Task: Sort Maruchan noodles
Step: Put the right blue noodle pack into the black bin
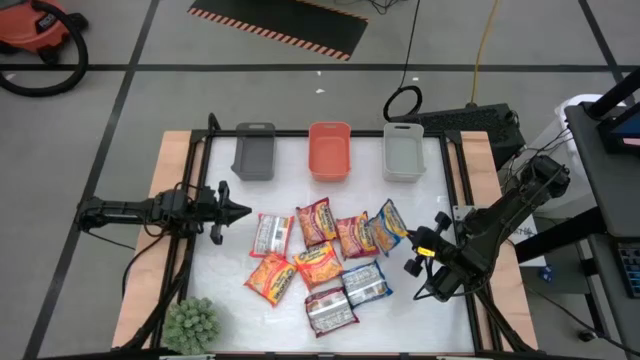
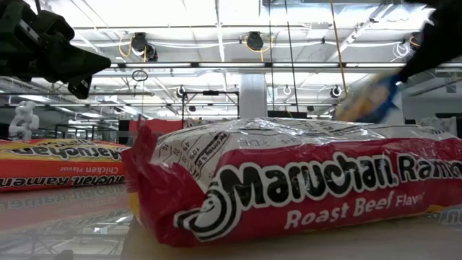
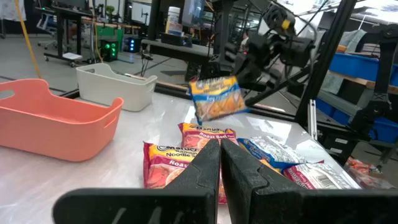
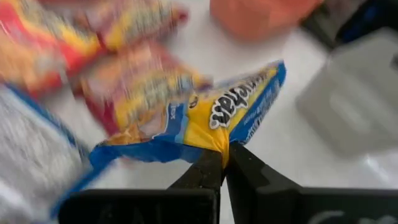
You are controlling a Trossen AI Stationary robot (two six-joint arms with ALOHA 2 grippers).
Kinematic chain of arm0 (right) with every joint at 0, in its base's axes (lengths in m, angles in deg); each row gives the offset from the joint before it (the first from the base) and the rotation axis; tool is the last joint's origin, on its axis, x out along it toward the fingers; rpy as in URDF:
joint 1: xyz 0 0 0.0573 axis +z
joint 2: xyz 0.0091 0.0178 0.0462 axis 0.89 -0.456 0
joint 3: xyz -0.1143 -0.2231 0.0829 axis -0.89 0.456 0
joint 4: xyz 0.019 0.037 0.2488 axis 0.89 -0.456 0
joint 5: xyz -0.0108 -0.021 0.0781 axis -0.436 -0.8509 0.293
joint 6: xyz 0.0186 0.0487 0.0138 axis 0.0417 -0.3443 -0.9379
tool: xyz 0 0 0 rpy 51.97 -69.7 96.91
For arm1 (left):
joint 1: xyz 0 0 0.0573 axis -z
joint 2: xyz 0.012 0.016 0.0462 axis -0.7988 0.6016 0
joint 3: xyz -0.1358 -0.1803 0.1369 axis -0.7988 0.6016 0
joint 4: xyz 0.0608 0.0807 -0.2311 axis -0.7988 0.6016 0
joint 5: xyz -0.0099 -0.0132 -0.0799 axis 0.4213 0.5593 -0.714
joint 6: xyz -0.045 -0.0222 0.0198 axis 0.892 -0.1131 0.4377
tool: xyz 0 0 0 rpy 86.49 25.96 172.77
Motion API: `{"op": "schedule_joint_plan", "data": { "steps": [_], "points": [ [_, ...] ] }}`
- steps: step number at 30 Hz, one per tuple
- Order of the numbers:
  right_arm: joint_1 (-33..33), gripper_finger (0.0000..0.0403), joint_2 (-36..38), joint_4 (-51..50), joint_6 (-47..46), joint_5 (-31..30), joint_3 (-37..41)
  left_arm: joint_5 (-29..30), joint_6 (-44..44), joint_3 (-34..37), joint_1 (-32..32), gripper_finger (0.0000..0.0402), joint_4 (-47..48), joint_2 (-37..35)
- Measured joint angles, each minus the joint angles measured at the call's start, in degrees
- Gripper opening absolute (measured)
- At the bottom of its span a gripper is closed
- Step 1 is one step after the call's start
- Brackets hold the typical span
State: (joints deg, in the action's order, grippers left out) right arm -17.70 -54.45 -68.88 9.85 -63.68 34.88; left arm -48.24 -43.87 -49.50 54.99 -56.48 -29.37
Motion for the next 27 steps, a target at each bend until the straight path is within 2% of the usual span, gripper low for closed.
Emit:
{"op": "schedule_joint_plan", "data": {
  "steps": [6, 11, 17, 20, 23, 27],
  "points": [
    [-4.09, 0.0000, 0.02, 4.57, 13.30, -11.56, -4.66, 0.12, 0.40, 0.02, 0.00, 0.0019, -0.44, 0.01],
    [-7.95, 0.0000, 0.04, 17.09, 34.41, -17.56, -7.03, 0.28, 1.86, 0.07, -0.02, 0.0019, -0.87, 0.00],
    [-12.38, 0.0000, 0.26, 40.51, 66.71, -18.00, -7.41, 0.28, 2.02, 0.07, -0.02, 0.0019, -1.16, 0.01],
    [-14.34, 0.0000, 0.26, 51.55, 79.19, -17.93, -7.42, 0.25, 3.49, 0.07, -0.02, 0.0019, -2.18, 0.01],
    [-15.71, 0.0000, 0.28, 59.50, 86.63, -15.96, -7.43, 0.23, 5.15, 0.07, -0.02, 0.0019, -3.33, -0.01],
    [-16.80, 0.0000, 0.28, 66.06, 90.32, -11.71, -6.62, 0.20, 7.09, 0.07, -0.02, 0.0019, -3.84, -0.01]
  ]
}}
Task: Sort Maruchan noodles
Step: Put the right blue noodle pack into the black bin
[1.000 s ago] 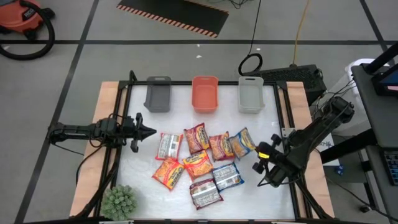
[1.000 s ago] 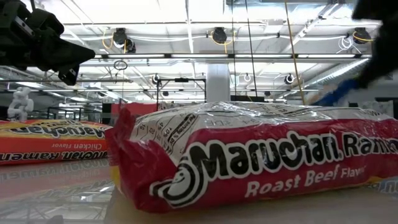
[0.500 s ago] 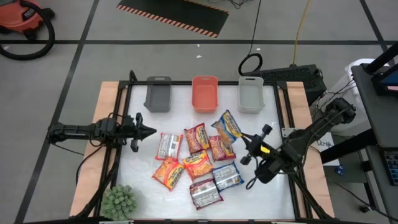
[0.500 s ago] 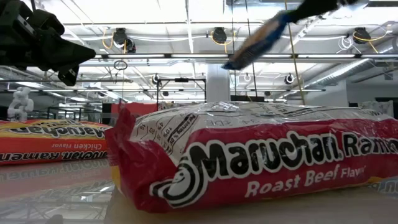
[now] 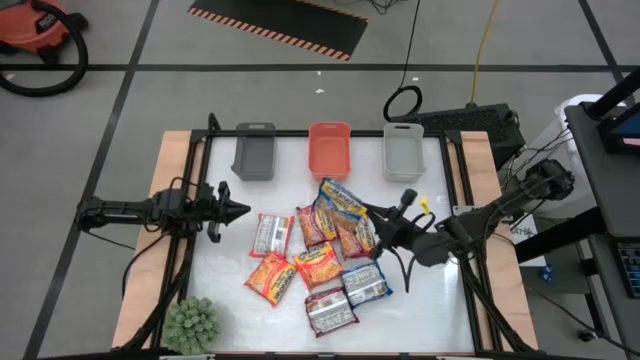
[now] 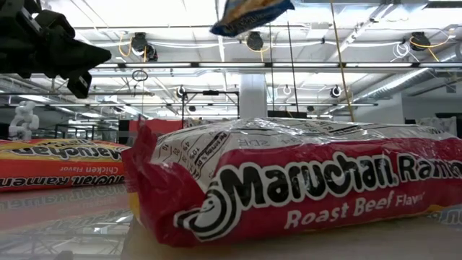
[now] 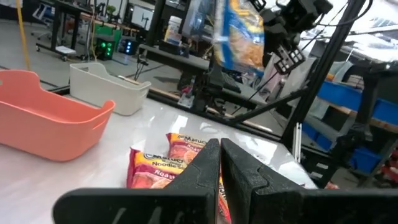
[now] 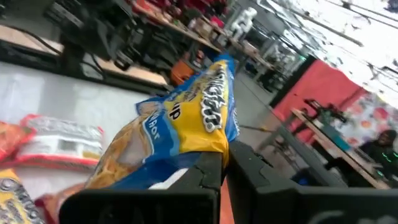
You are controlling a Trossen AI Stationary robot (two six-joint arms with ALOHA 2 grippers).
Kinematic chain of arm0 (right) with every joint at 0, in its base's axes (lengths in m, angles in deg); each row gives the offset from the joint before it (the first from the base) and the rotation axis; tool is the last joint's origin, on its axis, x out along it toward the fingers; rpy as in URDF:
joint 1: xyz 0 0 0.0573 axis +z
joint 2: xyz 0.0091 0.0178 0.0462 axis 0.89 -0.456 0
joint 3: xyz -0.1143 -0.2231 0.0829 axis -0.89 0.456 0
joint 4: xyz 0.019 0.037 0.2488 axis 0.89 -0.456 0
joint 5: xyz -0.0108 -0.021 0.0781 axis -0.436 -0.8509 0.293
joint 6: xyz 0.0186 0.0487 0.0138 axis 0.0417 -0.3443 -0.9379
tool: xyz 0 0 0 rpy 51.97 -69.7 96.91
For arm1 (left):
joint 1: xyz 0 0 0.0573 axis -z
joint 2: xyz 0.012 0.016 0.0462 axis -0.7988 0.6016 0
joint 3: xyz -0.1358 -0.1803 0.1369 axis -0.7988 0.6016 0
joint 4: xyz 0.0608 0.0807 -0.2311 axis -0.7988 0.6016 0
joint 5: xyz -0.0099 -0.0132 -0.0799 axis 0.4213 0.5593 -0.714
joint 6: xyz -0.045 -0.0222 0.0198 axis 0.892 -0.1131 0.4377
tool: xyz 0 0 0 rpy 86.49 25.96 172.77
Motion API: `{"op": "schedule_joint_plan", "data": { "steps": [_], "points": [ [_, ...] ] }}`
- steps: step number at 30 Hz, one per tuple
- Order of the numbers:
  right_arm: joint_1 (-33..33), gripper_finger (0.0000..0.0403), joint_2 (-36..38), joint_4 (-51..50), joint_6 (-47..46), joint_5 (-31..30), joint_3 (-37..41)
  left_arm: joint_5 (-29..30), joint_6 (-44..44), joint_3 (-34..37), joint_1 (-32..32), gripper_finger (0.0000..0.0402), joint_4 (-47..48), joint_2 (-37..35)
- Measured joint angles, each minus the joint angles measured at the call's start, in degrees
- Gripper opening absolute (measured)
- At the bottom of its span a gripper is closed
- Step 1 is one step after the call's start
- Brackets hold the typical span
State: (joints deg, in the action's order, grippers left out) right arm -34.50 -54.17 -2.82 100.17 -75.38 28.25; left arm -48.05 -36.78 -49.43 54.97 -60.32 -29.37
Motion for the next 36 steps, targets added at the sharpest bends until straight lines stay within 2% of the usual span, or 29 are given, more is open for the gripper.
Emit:
{"op": "schedule_joint_plan", "data": {
  "steps": [8, 12, 14, 17, 20, 32, 36],
  "points": [
    [-0.55, 0.0000, -0.02, 13.14, 6.64, 7.54, 3.31, -0.04, 5.57, 0.00, 0.61, 0.0020, -7.96, 2.25],
    [-2.08, 0.0000, -0.67, 20.30, 6.93, 15.44, 4.83, 0.02, 5.70, 0.00, 2.35, 0.0027, -12.88, 6.92],
    [-2.95, 0.0000, -1.48, 23.08, 6.96, 16.51, 5.78, 1.02, 5.50, -0.02, 3.47, 0.0036, -17.00, 10.12],
    [-4.51, 0.0000, -2.53, 25.16, 6.96, 16.27, 6.47, 2.73, 3.35, -0.55, 5.35, 0.0059, -22.98, 15.70],
    [-6.21, 0.0000, -2.71, 25.09, 6.02, 16.18, 6.52, 5.20, 0.66, -3.76, 7.40, 0.0087, -23.85, 22.25],
    [-8.16, 0.0000, -2.69, 25.51, 5.41, 14.76, 6.52, 9.24, -15.45, -23.29, 15.98, 0.0206, -23.92, 54.75],
    [-8.16, 0.0000, -2.69, 25.35, 4.98, 14.76, 6.52, 13.88, -17.73, -29.70, 17.04, 0.0243, -23.99, 64.70]
  ]
}}
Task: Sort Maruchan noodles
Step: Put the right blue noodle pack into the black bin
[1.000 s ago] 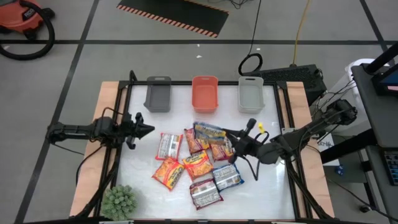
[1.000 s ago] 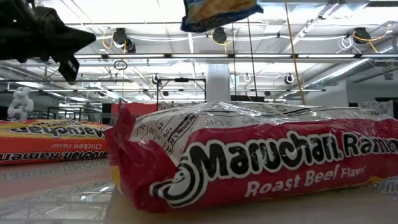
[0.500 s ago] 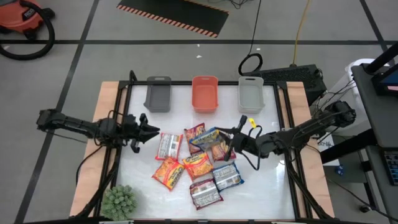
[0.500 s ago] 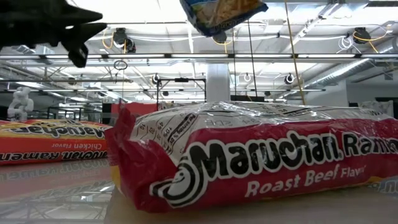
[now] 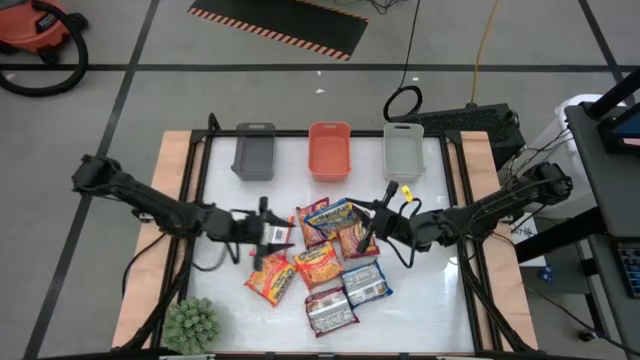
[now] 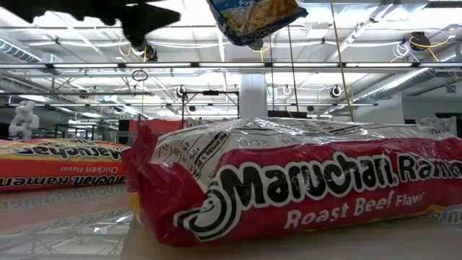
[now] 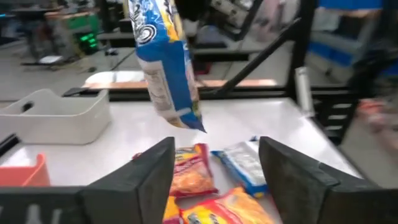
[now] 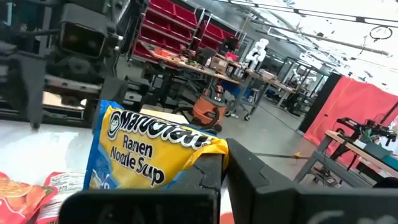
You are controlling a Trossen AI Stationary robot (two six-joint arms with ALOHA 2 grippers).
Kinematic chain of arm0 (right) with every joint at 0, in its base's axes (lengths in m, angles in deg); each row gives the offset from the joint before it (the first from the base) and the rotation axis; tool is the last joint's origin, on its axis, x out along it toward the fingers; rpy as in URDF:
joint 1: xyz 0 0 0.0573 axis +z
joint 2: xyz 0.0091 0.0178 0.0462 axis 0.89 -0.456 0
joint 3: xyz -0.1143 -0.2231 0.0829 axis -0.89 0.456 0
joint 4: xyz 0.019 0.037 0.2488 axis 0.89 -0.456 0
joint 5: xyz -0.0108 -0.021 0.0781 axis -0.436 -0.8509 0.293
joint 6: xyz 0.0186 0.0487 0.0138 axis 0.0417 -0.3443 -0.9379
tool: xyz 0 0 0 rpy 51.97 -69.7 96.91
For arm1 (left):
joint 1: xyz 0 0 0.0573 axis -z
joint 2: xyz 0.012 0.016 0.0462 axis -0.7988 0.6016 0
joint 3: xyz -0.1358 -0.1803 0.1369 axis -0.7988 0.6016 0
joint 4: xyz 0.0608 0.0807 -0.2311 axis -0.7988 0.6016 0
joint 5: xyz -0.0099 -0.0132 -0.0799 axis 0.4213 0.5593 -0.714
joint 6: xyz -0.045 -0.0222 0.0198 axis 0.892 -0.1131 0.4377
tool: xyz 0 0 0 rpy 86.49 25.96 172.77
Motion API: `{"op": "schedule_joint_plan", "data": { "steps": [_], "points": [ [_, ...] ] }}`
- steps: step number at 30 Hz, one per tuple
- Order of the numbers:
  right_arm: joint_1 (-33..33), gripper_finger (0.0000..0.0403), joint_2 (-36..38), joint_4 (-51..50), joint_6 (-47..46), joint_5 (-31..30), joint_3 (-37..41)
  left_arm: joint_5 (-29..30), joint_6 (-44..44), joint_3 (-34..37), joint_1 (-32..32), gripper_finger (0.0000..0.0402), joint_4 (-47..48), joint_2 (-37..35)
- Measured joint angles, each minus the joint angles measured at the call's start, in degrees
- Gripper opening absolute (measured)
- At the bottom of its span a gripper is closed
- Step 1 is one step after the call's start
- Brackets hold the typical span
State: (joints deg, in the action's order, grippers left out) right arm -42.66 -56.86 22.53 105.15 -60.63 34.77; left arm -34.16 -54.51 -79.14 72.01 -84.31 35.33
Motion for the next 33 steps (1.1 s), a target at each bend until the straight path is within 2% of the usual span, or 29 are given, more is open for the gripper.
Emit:
{"op": "schedule_joint_plan", "data": {
  "steps": [4, 12, 24, 29, 33],
  "points": [
    [0.02, 0.0000, 0.00, -1.24, -0.33, 0.15, 0.00, 4.89, 0.35, -4.92, -0.02, 0.0272, 0.03, 6.08],
    [0.02, 0.0000, 0.02, -1.10, -0.67, 0.00, -0.02, 6.29, 2.64, -9.94, -0.65, 0.0283, -2.03, 11.26],
    [-0.68, 0.0000, 0.09, 1.16, -3.65, 6.10, 0.68, 6.87, 4.92, -9.97, -4.01, 0.0283, -4.26, 11.93],
    [-0.51, 0.0000, 0.04, 1.08, -3.64, 6.41, 0.74, 6.45, 4.67, -10.06, -4.40, 0.0283, -3.11, 11.89],
    [0.52, 0.0000, 0.00, 1.20, -2.43, 6.43, 0.79, 2.29, 4.66, -10.08, -4.37, 0.0283, 0.05, 10.97]
  ]
}}
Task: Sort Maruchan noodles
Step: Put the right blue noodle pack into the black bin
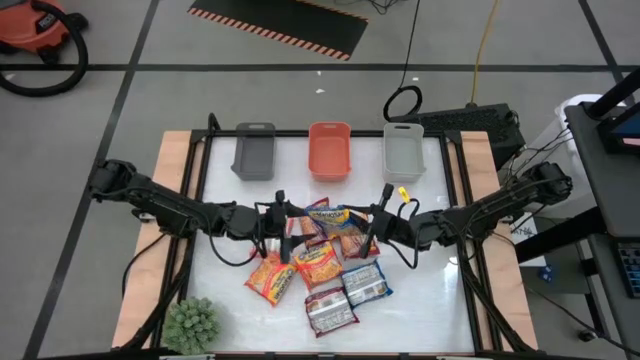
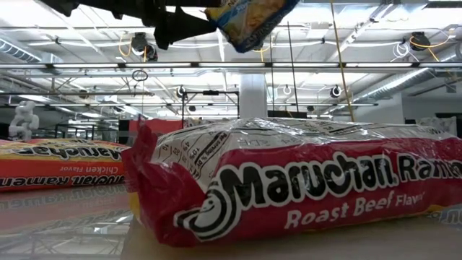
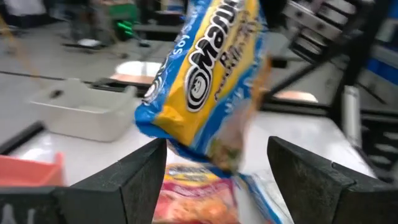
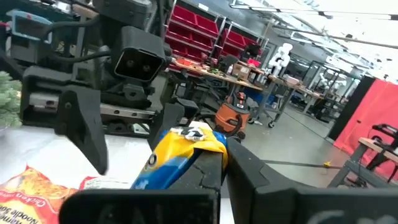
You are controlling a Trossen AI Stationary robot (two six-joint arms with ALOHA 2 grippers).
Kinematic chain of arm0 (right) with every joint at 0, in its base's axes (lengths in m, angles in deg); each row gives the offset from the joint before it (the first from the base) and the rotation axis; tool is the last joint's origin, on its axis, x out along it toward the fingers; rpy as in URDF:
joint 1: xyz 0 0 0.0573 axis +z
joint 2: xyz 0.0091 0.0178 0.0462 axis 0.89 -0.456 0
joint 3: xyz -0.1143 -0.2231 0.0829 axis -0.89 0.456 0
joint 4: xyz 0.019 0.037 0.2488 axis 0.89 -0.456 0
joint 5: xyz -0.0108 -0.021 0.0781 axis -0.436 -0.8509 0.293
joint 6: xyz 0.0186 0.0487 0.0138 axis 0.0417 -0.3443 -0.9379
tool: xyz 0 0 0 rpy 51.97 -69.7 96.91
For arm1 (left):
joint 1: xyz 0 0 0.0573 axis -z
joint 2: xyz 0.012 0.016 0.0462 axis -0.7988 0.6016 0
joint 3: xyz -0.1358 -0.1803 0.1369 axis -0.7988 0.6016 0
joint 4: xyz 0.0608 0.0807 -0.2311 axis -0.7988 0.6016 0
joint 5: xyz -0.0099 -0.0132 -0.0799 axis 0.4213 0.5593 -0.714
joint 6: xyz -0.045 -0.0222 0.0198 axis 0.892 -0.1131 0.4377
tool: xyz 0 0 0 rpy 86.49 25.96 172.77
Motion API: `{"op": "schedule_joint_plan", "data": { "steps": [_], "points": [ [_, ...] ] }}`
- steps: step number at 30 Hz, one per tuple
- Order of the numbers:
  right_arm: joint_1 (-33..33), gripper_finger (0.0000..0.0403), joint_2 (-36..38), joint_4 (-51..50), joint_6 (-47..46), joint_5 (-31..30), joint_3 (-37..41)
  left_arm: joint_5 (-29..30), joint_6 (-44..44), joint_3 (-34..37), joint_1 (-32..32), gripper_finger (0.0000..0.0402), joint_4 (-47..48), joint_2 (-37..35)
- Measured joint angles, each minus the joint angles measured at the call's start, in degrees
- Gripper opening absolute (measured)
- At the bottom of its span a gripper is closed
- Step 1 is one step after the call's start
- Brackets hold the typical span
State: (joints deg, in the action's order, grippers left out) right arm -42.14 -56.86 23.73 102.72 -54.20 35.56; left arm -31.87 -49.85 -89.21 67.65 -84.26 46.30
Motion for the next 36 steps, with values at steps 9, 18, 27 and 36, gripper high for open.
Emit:
{"op": "schedule_joint_plan", "data": {
  "steps": [9, 18, 27, 36],
  "points": [
    [1.29, 0.0000, 0.00, 2.95, 2.04, 0.04, 0.00, -3.34, 1.58, -0.07, -0.16, 0.0282, 2.99, -3.75],
    [1.09, 0.0000, -0.02, 6.16, 0.61, 3.02, 0.00, -6.96, 0.99, -0.04, -0.18, 0.0282, -7.90, 3.29],
    [0.98, 0.0000, -0.01, 4.97, 0.68, 2.80, 0.00, -9.37, -0.09, -0.02, -0.19, 0.0279, -17.16, 6.55],
    [0.96, 0.0000, -0.01, 3.96, 0.72, 2.73, 0.00, -8.84, -0.88, -0.02, -0.15, 0.0177, -18.40, 6.59]
  ]
}}
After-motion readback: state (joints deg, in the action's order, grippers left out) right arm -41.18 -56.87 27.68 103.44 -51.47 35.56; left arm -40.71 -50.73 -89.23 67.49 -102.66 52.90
